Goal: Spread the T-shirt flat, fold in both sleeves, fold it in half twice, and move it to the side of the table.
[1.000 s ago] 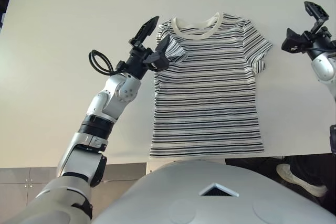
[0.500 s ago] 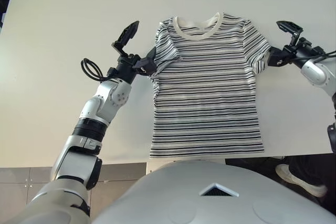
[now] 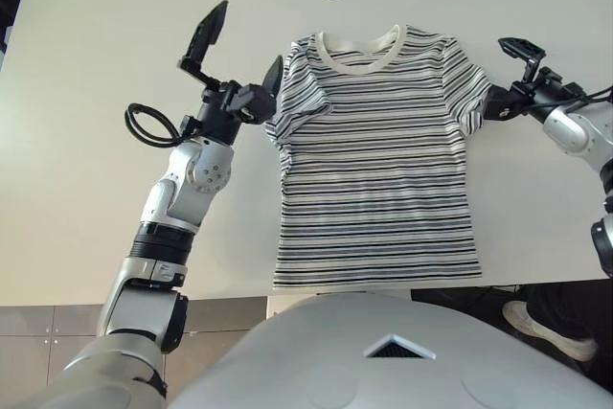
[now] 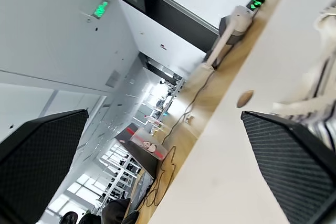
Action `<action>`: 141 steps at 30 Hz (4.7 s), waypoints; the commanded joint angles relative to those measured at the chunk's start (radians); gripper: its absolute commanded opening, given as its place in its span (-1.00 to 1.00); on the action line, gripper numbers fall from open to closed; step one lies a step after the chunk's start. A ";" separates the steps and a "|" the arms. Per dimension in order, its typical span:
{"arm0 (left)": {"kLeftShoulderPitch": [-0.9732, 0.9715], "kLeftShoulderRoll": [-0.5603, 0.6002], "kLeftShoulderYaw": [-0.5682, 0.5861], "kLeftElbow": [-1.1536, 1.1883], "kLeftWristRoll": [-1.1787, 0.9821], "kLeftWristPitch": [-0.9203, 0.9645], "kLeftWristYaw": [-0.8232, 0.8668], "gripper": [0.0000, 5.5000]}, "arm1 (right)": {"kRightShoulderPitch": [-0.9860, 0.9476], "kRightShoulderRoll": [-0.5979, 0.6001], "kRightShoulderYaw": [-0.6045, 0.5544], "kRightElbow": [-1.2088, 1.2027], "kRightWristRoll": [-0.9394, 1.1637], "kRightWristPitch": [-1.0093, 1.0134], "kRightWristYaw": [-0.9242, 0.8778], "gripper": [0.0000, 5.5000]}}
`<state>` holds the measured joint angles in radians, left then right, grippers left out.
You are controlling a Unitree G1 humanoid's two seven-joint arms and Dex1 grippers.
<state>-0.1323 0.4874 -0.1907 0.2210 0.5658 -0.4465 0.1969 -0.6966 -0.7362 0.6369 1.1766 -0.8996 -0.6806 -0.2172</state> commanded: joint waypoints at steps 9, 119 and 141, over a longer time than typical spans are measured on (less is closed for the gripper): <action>0.007 -0.029 0.057 -0.046 -0.030 0.010 -0.004 1.00 | 0.037 0.063 0.107 0.062 -0.045 0.004 0.052 -0.04; 0.591 0.494 -0.161 -0.377 -0.191 -0.400 -0.798 -0.18 | 1.268 -0.470 -0.549 -1.438 0.497 -0.096 0.920 -0.96; 0.440 0.303 -0.031 -0.277 -0.480 -0.325 -0.657 -0.96 | 1.114 -0.249 -0.547 -1.338 0.934 -0.014 0.842 -0.96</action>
<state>0.3745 0.8496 -0.2563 -0.0932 0.0780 -0.8272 -0.4999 0.5093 -1.0564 0.0903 -0.1757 -0.0274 -0.7525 0.6507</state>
